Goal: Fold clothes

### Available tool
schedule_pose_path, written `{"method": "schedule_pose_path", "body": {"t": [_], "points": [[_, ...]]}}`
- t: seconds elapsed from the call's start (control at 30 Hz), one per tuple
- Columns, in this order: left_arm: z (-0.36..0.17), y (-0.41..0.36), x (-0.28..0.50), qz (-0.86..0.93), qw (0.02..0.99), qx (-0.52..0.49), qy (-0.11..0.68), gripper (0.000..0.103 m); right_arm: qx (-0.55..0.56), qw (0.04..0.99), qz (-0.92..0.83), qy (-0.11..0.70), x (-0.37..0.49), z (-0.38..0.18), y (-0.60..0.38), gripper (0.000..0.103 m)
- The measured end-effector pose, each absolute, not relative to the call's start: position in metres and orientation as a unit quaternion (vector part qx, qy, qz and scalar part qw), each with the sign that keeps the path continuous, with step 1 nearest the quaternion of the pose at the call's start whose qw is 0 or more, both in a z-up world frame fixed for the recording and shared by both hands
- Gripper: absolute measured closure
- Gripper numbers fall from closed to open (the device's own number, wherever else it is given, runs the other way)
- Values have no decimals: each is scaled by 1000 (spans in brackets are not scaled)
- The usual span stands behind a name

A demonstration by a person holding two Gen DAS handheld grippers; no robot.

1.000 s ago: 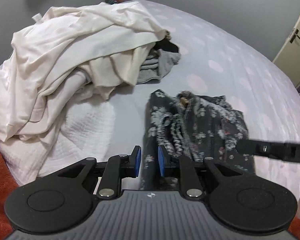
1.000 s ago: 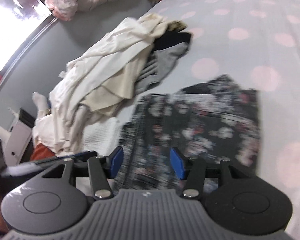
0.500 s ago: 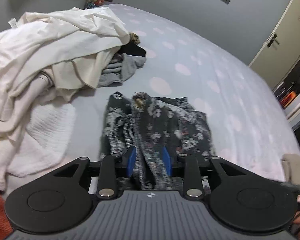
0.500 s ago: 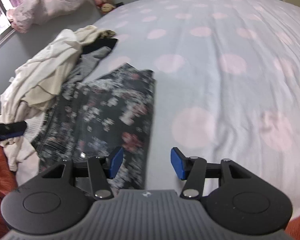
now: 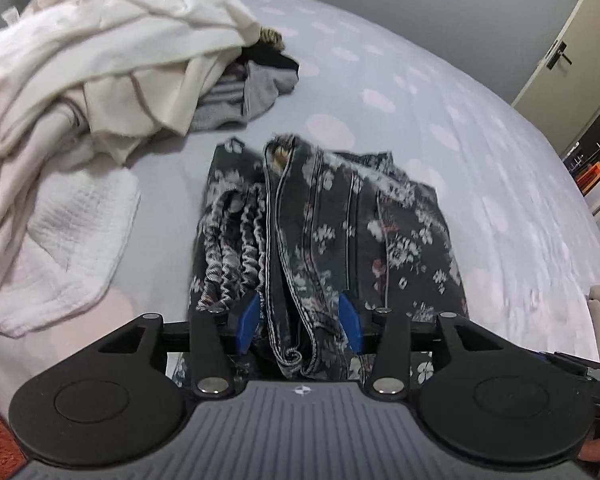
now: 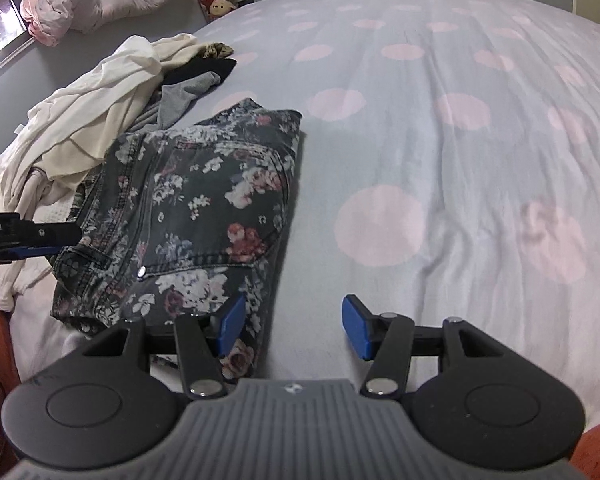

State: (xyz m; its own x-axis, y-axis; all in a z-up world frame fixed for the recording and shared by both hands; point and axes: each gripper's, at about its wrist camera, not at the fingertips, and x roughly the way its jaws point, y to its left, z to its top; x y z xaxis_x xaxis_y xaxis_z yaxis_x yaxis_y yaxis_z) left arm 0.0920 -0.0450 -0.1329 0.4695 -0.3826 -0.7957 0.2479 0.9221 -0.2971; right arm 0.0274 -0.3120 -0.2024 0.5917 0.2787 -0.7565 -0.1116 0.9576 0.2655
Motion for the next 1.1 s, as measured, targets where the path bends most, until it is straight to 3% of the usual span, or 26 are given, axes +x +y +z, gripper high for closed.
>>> {"method": "schedule_pose_path", "body": {"t": [0.53, 0.73, 1.1], "points": [[-130, -65, 70, -195, 864, 0, 464, 64, 106, 882, 109, 446, 31, -212, -316, 46], [-148, -42, 80, -169, 839, -61, 514, 64, 110, 882, 110, 445, 31, -213, -317, 45], [-158, -43, 92, -187, 839, -106, 500, 70, 109, 880, 111, 449, 32, -215, -315, 45]]}}
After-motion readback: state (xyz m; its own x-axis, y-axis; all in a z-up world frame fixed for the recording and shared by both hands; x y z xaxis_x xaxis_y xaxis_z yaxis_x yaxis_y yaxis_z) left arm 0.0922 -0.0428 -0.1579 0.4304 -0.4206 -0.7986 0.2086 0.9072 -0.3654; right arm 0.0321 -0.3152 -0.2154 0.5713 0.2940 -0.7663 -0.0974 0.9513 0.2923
